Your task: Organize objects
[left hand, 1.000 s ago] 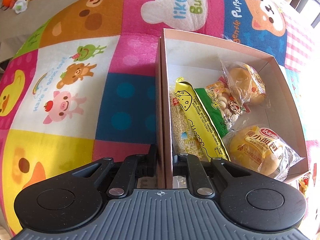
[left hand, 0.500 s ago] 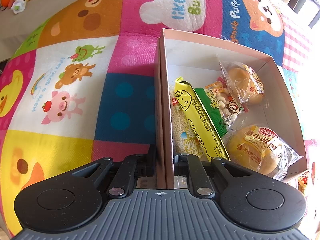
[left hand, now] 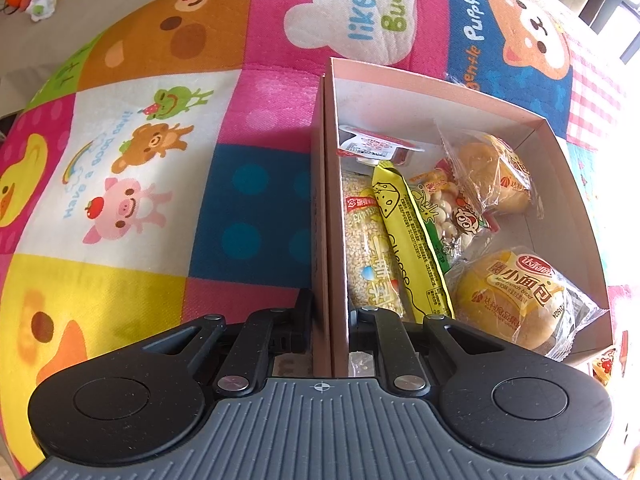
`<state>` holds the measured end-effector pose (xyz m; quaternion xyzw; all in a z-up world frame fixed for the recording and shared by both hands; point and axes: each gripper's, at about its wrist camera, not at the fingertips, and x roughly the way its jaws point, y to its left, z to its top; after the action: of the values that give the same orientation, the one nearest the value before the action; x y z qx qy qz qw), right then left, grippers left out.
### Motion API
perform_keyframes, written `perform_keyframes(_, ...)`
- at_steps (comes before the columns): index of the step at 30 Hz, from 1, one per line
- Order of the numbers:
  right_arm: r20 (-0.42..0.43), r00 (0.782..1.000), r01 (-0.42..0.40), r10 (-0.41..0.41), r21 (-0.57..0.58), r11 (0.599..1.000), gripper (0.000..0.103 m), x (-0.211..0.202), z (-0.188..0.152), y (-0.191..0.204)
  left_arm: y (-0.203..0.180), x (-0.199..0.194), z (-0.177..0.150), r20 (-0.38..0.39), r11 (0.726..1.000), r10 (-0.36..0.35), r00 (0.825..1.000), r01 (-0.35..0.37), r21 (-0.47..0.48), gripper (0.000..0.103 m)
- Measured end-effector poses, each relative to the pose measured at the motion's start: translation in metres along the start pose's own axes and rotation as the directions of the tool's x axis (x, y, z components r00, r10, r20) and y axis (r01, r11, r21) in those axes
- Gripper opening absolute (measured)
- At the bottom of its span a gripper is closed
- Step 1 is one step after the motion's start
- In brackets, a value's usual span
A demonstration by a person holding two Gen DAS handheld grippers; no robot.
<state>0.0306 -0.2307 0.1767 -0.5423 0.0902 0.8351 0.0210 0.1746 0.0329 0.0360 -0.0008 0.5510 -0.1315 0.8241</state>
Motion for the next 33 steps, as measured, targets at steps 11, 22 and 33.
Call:
perform_keyframes(11, -0.259, 0.951, 0.143, -0.169, -0.116, 0.983, 0.085, 0.054, -0.11, -0.027, -0.005, 0.001, 0.001, 0.006, 0.999, 0.035, 0.999, -0.035, 0.007, 0.014)
perform_keyframes(22, -0.238, 0.939, 0.248, -0.248, -0.029, 0.968, 0.086, 0.064, -0.109, -0.077, -0.018, 0.007, 0.009, 0.005, 0.998, 0.038, 0.999, -0.038, 0.048, 0.014)
perform_keyframes(33, -0.223, 0.952, 0.216, -0.212, -0.003, 0.976, 0.089, 0.081, -0.107, -0.086, -0.018, 0.007, 0.009, 0.006, 0.998, 0.041, 0.999, -0.041, 0.046, 0.015)
